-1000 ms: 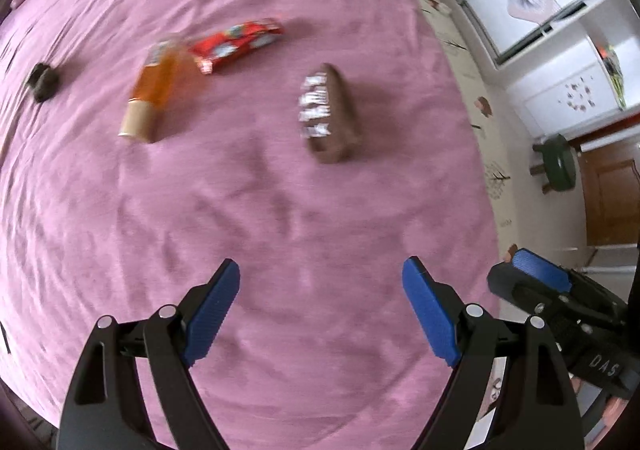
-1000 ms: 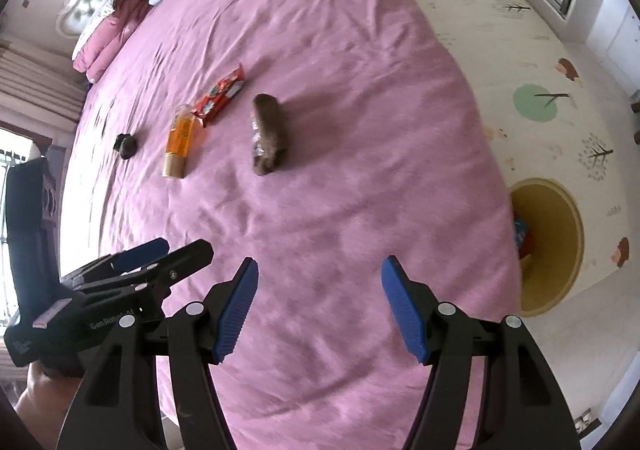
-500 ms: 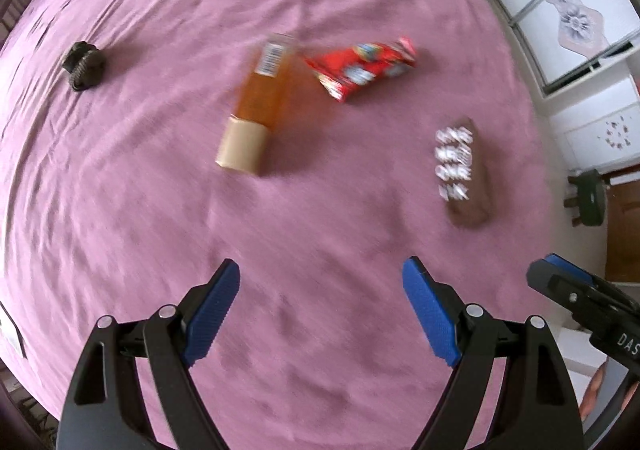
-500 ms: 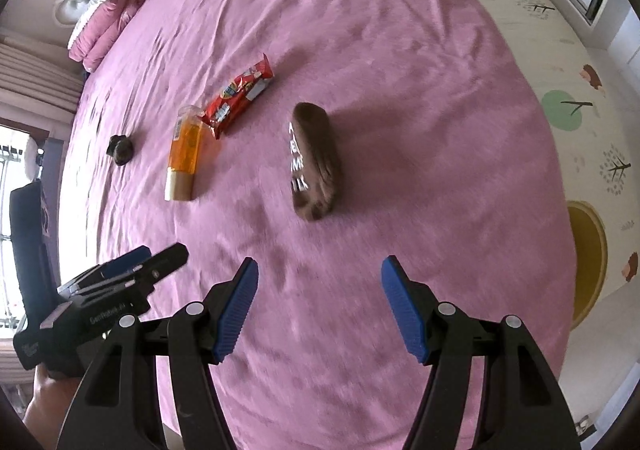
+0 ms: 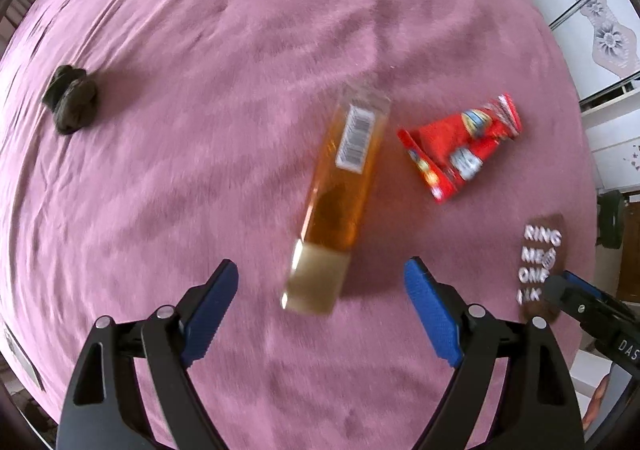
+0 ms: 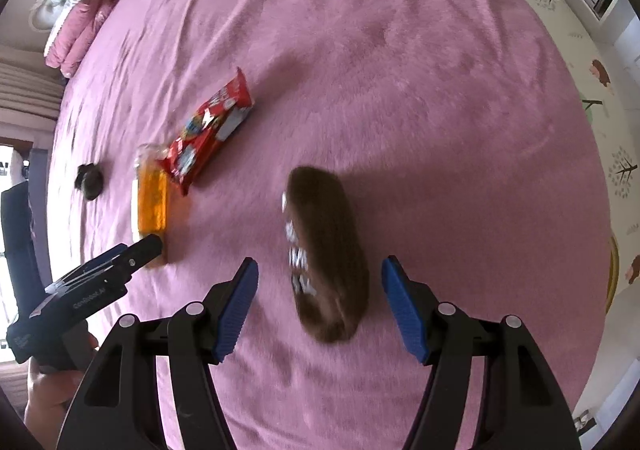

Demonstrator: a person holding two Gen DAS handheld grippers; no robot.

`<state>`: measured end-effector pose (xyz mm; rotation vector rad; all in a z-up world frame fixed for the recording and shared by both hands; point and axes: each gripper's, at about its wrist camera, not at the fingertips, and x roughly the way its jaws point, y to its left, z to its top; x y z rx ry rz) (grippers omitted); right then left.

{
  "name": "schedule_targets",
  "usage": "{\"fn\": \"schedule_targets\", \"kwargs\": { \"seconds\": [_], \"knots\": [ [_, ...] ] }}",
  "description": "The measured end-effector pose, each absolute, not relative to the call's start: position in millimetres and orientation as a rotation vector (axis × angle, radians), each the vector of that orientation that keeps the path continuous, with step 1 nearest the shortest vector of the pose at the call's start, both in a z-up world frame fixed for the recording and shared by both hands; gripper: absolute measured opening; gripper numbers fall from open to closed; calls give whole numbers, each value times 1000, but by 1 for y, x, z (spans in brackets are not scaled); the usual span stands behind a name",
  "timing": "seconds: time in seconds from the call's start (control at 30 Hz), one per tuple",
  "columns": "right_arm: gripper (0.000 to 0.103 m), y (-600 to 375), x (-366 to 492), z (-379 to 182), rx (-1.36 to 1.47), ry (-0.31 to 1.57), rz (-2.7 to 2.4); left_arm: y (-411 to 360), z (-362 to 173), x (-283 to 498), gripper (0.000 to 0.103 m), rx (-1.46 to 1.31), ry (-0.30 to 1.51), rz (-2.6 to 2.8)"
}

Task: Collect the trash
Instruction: 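Grasp the orange bottle with the left gripper while the right grasps the brown sock, then carry the bottle and brown sock over the yellow bin and open both grippers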

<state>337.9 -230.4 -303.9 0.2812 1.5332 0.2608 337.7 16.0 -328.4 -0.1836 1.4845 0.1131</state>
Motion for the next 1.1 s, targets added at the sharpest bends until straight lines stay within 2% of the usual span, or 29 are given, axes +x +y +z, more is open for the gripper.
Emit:
{"fn": "schedule_targets", "kwargs": {
  "seconds": [0.07, 0.17, 0.23, 0.3, 0.37, 0.4, 0.57, 1.1],
  "knots": [
    [63, -229, 343, -310, 284, 1543, 256, 18, -335, 346, 84, -185, 1495, 113],
    [49, -226, 348, -317, 275, 1554, 246, 26, -343, 360, 81, -195, 1505, 104],
    [44, -225, 349, -320, 271, 1558, 247, 30, -347, 367, 68, -199, 1515, 107],
    [30, -226, 350, -320, 263, 1556, 244, 33, -351, 375, 58, -195, 1515, 117],
    [16, -228, 349, -320, 271, 1556, 261, 37, -351, 382, 35, -200, 1497, 111],
    [13, -229, 349, -320, 283, 1560, 275, 38, -350, 384, 34, -195, 1496, 115],
    [11, -225, 340, -317, 250, 1566, 306, 43, -349, 380, 34, -216, 1497, 109],
    [11, -249, 248, -290, 202, 1596, 363, -2, -344, 270, 33, -297, 1595, -6]
  ]
}}
